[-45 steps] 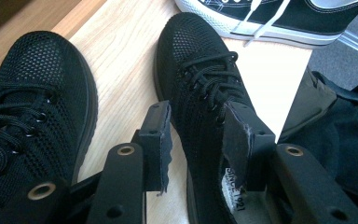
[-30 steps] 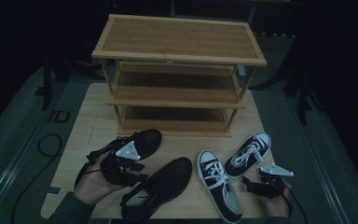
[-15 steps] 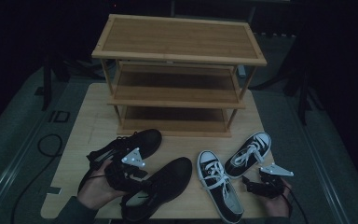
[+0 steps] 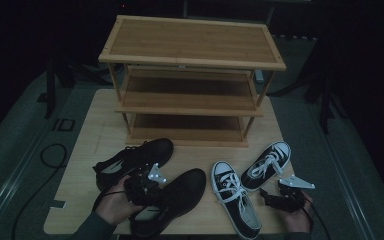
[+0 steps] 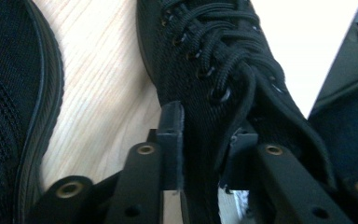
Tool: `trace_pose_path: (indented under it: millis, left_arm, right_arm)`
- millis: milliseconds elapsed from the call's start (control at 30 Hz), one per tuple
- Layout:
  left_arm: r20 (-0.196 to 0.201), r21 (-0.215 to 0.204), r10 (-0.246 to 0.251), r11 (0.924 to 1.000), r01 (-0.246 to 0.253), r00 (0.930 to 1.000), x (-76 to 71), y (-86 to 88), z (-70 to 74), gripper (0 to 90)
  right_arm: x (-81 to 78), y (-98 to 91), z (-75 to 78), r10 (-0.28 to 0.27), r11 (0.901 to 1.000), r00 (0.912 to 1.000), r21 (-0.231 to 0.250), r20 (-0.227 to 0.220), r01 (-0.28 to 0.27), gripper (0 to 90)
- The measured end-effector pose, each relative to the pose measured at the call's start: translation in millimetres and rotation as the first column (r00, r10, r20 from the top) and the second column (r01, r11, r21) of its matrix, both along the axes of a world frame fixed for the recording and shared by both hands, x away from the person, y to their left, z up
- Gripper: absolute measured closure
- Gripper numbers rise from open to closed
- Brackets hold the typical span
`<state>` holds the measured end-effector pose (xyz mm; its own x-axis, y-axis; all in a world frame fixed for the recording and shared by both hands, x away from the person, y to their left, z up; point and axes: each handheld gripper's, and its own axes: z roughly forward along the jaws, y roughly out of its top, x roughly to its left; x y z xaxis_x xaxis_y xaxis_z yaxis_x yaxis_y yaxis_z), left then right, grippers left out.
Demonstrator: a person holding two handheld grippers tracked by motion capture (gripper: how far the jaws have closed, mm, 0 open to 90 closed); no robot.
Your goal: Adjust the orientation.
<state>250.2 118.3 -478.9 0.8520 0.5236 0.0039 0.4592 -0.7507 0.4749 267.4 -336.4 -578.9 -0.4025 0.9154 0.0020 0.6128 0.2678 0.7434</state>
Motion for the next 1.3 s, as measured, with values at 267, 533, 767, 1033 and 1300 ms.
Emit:
trace_pose_path:
  millis: [267,533,767,1033,1300]
  left_arm:
    - [0.055,0.011,0.076,0.997,-0.077,0.9956,1.6,3.7,2.3,87.5]
    - [0.086,0.024,0.14,0.9895,-0.143,0.9864,14.4,26.0,6.2,87.4]
    - [0.1,0.019,0.185,0.982,-0.188,0.9776,21.2,42.9,7.1,87.4]
    - [0.107,0.002,0.21,0.9774,-0.211,0.9719,21.3,54.6,2.8,87.4]
    - [0.116,0.035,0.197,0.9787,-0.202,0.9735,23.9,63.8,6.4,86.3]
  right_arm:
    - [0.0,0.0,0.0,0.0,1.0,1.0,0.0,0.0,0.0,17.9]
    - [0.0,0.0,0.0,0.0,1.0,1.0,0.0,0.0,0.0,17.9]
    - [0.0,0.0,0.0,0.0,1.0,1.0,0.0,0.0,0.0,17.9]
    - [0.0,0.0,0.0,0.0,1.0,1.0,0.0,0.0,0.0,17.9]
    - [0.0,0.0,0.0,0.0,1.0,1.0,0.0,0.0,0.0,17.9]
